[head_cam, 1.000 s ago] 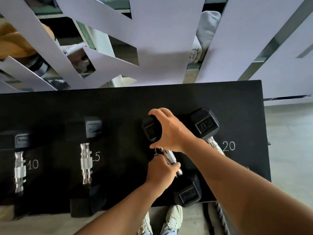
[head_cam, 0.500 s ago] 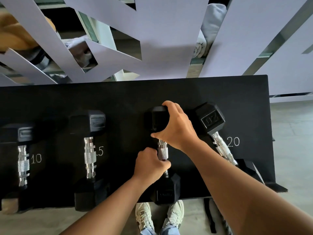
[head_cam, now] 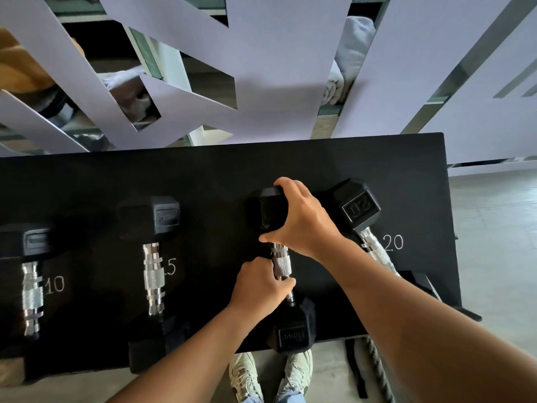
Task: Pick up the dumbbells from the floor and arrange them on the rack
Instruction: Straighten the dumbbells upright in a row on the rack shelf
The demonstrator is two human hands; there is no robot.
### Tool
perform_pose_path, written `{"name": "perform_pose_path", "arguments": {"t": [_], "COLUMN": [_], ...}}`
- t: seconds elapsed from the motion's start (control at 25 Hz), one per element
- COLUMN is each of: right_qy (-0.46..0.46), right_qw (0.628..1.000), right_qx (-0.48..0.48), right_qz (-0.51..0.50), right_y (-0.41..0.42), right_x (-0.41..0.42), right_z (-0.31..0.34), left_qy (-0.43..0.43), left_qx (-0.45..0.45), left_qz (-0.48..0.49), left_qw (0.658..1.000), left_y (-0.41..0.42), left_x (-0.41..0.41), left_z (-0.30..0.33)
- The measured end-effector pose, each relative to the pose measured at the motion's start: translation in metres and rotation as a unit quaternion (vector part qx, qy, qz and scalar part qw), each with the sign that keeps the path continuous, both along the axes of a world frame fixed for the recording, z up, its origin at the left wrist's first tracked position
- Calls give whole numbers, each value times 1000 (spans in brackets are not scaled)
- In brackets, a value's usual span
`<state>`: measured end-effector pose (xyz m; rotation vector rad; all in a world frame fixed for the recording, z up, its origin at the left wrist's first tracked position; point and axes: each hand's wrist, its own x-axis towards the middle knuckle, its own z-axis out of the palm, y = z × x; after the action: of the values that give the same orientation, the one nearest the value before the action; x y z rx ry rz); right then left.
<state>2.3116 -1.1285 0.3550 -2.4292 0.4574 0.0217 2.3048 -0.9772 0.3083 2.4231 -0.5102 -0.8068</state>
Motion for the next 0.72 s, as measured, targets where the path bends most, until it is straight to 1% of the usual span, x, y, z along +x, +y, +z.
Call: {"name": "perform_pose_path", "arguments": {"t": [0.08,0.12,0.2,0.24,0.28,0.36,0.44,0.52,0.6,0.72], "right_qy": [29,28,-22,-47,-54,-10,53,84,82,56], "right_qw": [998,996,994,993,992,992,992,992,993,991], "right_qx": [-55,-83,-98,-99,-107,-121,-110,-84,-49,-18], "right_qz": [21,35,45,44,40,23,20,41,74,118], "right_y": [-1,-4,-18,-30,-44,-76,-104,-125,-141,-155], "right_x": [-1,-4,-12,-18,-24,-38,-50,-58,-65,-68], "right_z": [13,21,41,49,55,61,57,47,35,13], "left_qy": [-69,-108,-152,-155,-146,-113,-70,-25,9,33], "left_qx": [60,82,78,66,56,39,36,37,40,38], "left_qz": [-46,-70,-123,-154,-179,-201,-189,-167,-135,-79], "left_qw": [995,988,978,974,971,972,979,985,990,996], "left_y": [-2,-3,-9,-14,-21,-41,-66,-90,-117,-151], "left_x": [2,2,-3,-8,-13,-25,-36,-48,-60,-76], "left_z": [9,14,24,28,32,38,41,39,31,16]}}
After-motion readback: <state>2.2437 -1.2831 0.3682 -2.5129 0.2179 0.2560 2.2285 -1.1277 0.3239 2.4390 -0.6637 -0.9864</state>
